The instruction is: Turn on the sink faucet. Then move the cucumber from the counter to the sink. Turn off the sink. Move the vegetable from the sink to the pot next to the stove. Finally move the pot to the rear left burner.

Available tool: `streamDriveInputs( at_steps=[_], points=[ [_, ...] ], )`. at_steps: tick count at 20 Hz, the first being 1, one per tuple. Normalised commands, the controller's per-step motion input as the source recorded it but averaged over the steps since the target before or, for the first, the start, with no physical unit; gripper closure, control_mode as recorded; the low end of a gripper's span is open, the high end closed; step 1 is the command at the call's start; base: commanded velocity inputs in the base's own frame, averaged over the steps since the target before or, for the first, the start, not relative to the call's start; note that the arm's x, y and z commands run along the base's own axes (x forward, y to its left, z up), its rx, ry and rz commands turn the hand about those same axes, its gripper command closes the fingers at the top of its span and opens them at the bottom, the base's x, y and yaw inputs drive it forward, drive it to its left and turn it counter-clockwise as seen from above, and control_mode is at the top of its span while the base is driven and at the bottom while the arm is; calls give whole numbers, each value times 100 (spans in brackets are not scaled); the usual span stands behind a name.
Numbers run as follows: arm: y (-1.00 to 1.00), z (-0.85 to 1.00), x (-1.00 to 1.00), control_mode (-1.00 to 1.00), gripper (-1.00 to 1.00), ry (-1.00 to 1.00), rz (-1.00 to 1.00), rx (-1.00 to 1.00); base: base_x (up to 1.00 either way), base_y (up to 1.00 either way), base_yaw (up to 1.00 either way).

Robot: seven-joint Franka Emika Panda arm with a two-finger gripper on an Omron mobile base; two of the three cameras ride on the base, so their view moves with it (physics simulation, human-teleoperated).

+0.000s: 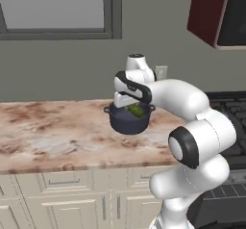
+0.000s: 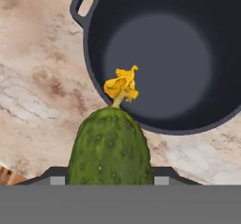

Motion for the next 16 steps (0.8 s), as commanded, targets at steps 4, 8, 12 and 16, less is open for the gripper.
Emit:
streamDriveInputs(
  at_steps=[4, 8, 12, 16],
  points=[
    [0, 0, 0, 100, 100, 0, 0, 0, 21, -4, -28],
    [0, 0, 0, 100, 100, 0, 0, 0, 38, 0, -17],
    [0, 0, 0, 100, 100, 0, 0, 0, 41, 0, -5],
    [0, 0, 0, 100, 100, 0, 0, 0, 42, 0, 0]
  ],
)
